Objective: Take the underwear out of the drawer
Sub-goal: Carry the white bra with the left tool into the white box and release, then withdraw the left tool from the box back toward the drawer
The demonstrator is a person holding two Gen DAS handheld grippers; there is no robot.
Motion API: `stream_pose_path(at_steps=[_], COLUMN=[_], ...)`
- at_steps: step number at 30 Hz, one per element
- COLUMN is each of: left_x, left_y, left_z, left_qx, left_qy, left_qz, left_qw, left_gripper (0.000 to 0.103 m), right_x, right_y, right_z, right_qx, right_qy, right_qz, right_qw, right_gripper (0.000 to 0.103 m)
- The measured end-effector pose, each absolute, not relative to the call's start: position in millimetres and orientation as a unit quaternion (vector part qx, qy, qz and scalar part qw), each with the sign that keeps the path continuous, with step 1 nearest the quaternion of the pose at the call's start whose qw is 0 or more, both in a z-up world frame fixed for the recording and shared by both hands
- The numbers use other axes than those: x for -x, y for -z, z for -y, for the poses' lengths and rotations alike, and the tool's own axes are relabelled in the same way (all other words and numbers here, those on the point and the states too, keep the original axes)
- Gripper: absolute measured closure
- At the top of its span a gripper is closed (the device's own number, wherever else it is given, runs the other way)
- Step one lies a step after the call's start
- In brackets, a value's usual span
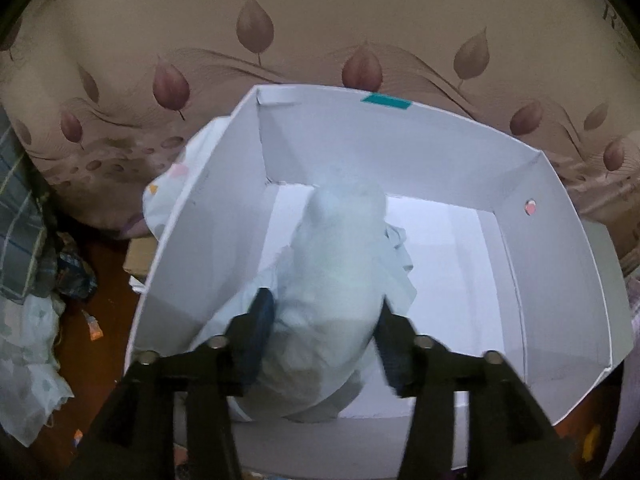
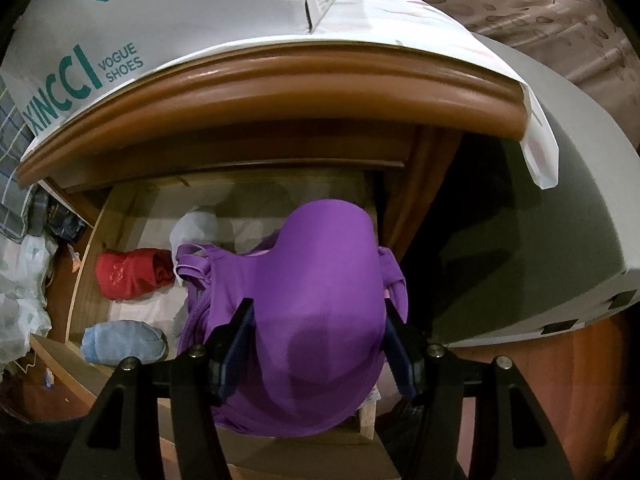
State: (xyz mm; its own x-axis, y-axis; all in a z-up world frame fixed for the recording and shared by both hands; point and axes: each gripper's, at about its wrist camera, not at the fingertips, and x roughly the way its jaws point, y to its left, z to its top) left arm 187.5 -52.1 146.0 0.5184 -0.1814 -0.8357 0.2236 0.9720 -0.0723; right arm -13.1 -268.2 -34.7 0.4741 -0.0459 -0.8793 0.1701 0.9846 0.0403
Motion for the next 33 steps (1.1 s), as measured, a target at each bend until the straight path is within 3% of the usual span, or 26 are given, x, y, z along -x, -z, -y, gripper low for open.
stream_pose_path(at_steps=[6, 18, 23, 33], left_x=[-178, -123, -92, -69], left_y=[-165, -189, -164, -60], left_z=[58, 9, -41, -105], left_qx=[-0.062, -0.045, 0.006, 0.084], left_qy=[0.116, 0.076, 0.032, -0.075], left_qz=[-0.426, -0.348, -0.354, -0.418], left_qw=[0.895, 0.933, 0.934, 0.901], left_gripper=[0.032, 0.02, 0.018, 0.018], right_x=[14, 15, 15, 23], right_y=[33, 22, 23, 20], right_z=[267, 256, 253, 257], right_qx=[-0.069, -0.052, -0.044, -0.066], right_qy=[0.062, 0.047, 0.048, 0.039], right_qz=[-0.508, -0.48, -0.48, -0.471], right_qw=[0.856, 0.874, 0.875, 0.879], right_gripper=[0.042, 0.042, 0.042, 0.042])
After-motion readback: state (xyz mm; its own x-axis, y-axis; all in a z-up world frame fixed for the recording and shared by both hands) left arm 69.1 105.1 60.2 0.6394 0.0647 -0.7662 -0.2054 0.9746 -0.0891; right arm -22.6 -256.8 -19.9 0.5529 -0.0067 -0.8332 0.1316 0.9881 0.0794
